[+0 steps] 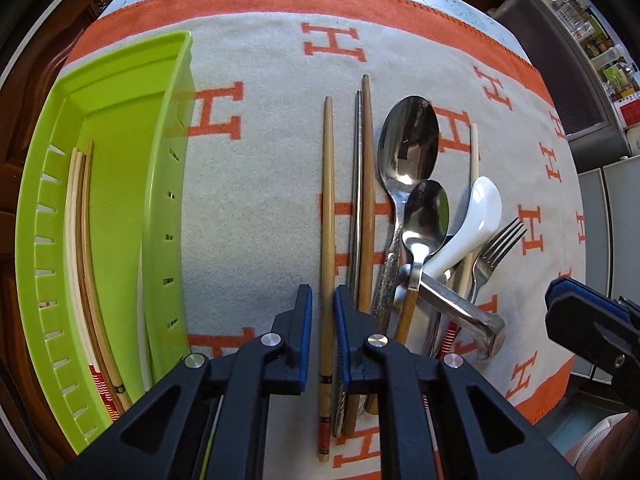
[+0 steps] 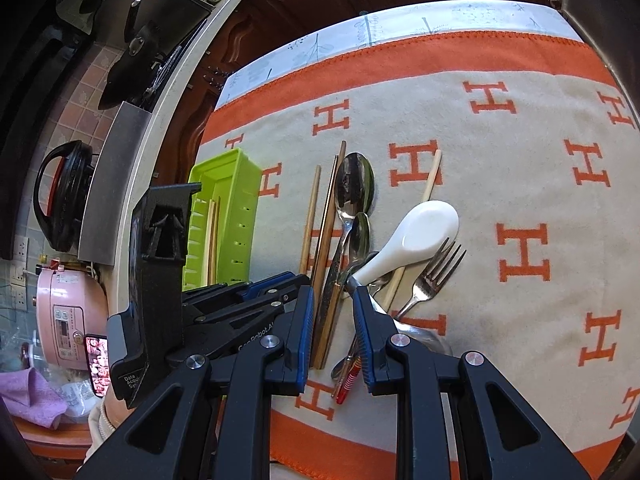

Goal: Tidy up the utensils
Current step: 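Grasp a wooden chopstick from the pile with the left tool, then carry the chopstick into the green tray and open the left tool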

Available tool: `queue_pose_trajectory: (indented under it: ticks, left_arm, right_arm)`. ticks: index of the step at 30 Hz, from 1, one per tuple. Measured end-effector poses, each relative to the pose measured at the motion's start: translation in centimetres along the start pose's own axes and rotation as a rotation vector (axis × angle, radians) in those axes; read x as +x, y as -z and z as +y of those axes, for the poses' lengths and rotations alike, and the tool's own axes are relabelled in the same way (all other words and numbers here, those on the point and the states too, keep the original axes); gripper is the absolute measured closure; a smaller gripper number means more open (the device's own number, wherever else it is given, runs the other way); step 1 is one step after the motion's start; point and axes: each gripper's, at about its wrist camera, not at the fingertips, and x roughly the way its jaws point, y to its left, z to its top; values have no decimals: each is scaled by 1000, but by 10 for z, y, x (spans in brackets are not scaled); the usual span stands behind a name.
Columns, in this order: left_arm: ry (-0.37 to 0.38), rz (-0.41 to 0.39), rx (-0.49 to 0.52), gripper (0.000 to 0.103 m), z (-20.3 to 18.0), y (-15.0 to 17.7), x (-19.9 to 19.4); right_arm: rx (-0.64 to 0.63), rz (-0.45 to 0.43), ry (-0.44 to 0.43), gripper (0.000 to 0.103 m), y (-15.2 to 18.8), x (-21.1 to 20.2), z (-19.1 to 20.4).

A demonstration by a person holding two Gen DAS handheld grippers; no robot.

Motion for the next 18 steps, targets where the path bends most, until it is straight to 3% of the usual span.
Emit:
queue_pose_trajectory:
  ticks: [5,11,18]
  left_arm:
    - [-44,17,30,94,-10,7,3]
    - [-74,-23,57,95,-19,10,5]
    - [-22,-48,23,99,-13,13,-5]
  right_arm:
    - [10,13,-8,82,0,8,-5]
    - [20,21,-12,82,1,15,-8]
    - [10,33,-13,82,7,19,-3]
